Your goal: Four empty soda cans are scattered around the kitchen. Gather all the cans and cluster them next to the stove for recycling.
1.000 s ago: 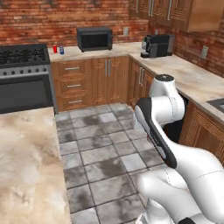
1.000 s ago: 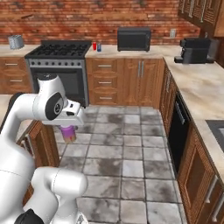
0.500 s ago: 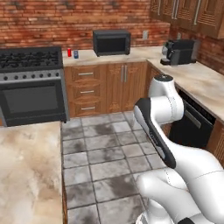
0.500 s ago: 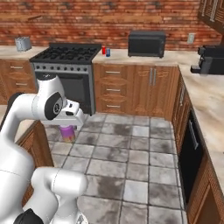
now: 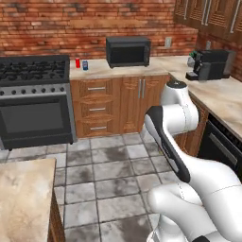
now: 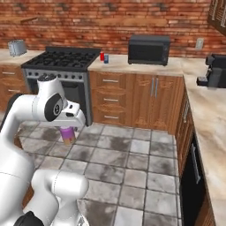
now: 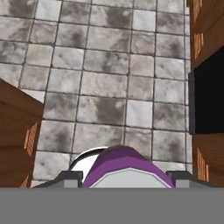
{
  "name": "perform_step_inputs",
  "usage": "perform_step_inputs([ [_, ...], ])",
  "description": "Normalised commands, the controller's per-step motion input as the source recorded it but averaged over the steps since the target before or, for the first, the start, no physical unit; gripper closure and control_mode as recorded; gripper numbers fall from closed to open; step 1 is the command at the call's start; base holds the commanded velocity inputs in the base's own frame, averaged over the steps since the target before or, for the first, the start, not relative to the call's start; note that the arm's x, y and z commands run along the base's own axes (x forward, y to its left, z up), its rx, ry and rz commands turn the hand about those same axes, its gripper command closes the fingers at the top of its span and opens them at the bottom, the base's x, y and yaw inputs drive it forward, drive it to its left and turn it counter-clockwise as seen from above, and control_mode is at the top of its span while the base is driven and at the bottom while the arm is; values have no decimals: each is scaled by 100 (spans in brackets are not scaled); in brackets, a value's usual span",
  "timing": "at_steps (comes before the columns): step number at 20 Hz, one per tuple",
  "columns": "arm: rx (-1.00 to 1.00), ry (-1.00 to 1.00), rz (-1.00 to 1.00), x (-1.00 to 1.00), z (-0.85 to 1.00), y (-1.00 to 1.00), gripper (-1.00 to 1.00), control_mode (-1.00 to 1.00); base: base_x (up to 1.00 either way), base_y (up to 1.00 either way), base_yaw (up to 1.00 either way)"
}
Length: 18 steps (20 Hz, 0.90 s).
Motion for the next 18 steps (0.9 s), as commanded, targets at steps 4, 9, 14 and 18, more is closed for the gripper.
perform_step_inputs([
  [4,0,0,0,0,0,0,100,100,94,-26,11],
  [9,0,0,0,0,0,0,100,100,93,-13,9],
  [14,0,0,0,0,0,0,100,100,93,-8,7],
  [18,0,0,0,0,0,0,100,100,89,-7,6],
])
